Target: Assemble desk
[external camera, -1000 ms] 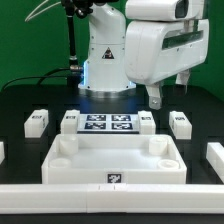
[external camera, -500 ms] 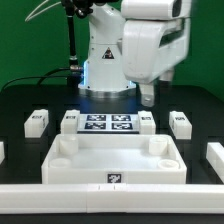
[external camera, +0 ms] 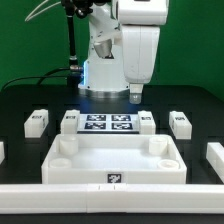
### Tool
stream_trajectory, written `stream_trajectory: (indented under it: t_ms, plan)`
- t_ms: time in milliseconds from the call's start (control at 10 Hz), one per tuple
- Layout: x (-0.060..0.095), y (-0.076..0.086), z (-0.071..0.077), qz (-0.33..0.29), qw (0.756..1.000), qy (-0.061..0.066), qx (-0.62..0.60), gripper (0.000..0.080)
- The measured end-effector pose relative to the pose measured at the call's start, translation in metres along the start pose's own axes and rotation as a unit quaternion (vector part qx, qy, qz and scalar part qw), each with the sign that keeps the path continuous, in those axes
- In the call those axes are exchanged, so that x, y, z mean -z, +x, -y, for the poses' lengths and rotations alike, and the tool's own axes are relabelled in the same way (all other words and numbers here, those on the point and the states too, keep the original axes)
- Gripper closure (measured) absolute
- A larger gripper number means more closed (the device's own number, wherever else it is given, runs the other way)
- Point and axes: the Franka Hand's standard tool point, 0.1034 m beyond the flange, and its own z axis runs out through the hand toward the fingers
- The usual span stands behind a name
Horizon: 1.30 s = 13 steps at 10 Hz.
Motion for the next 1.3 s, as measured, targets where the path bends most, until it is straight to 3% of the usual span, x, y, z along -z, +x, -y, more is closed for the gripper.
stream_trajectory:
  t_ms: [200, 300, 500, 600, 800, 1000, 1300]
  plan:
    - [-0.002, -0.001, 0.001, 0.0, 1.0, -0.001, 0.002, 0.015]
    - [-0.01, -0.006, 0.008, -0.002, 1.0, -0.008, 0.009, 0.015]
    - [-0.036, -0.022, 0.024, -0.009, 1.0, -0.017, 0.025, 0.015]
    - [-0.054, -0.03, 0.025, -0.014, 0.999, -0.023, 0.022, 0.015]
    - [-0.084, -0.036, 0.024, -0.019, 1.0, -0.01, 0.011, 0.015]
    - [-0.1, -0.03, 0.021, -0.022, 1.0, -0.002, -0.001, 0.015]
    - [-0.103, -0.029, 0.021, -0.023, 1.0, -0.001, -0.006, 0.0195]
